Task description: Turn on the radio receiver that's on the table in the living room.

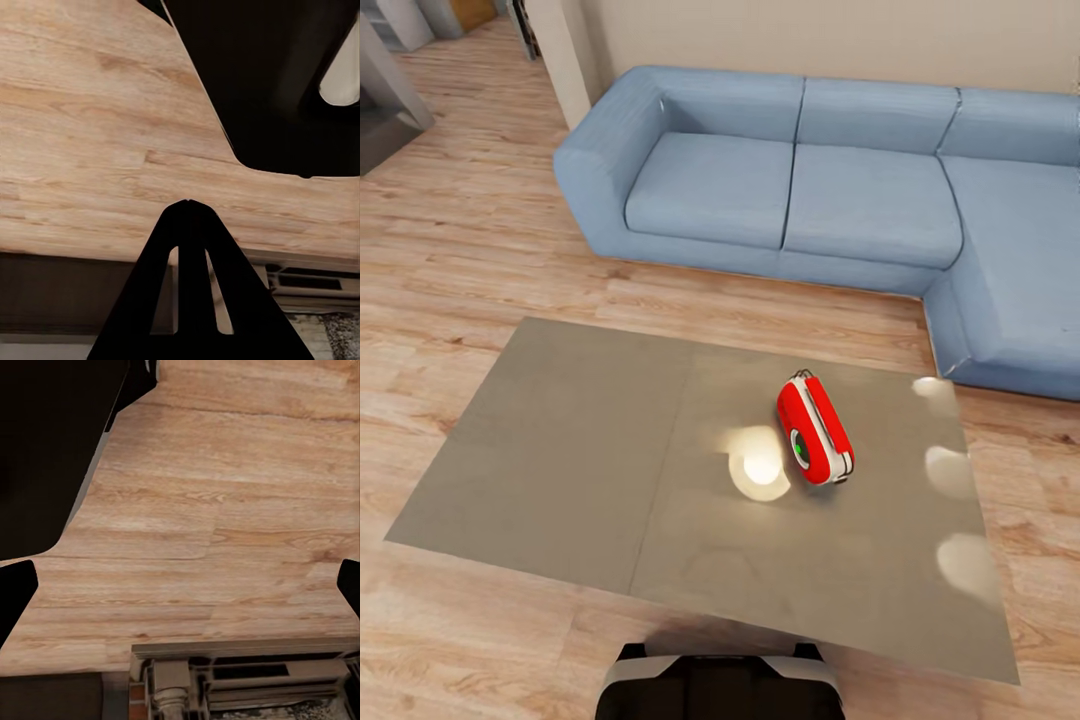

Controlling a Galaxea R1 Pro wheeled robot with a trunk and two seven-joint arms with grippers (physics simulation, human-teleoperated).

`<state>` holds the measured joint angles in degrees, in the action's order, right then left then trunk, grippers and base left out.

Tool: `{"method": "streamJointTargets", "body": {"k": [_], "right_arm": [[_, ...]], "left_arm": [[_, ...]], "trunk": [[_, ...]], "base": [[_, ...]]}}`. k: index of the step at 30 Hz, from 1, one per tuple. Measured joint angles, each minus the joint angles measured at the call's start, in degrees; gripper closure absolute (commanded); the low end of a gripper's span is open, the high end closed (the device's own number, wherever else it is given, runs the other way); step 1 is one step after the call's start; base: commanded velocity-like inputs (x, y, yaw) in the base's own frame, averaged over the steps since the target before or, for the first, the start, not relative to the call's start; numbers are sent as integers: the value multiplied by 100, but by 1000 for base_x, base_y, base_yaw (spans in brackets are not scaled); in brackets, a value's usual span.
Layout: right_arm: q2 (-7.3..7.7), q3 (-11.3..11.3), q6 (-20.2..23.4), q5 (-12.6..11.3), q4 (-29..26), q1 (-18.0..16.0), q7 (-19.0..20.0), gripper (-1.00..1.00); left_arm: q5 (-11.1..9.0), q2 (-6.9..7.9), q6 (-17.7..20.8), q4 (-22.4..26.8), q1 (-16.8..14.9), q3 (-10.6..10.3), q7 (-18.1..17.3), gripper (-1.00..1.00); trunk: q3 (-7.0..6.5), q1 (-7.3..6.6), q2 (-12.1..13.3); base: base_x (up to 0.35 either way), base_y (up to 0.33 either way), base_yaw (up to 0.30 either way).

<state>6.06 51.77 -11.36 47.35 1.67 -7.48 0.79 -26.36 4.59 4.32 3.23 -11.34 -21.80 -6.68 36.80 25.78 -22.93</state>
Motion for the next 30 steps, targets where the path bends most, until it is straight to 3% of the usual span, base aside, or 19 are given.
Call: {"method": "streamJointTargets", "body": {"k": [30], "right_arm": [[-8,0,-2,2,0,1,0,-100]], "left_arm": [[8,7,-1,2,0,0,0,100]], "trunk": [[-275,0,0]], "base": [[0,0,0]]}}
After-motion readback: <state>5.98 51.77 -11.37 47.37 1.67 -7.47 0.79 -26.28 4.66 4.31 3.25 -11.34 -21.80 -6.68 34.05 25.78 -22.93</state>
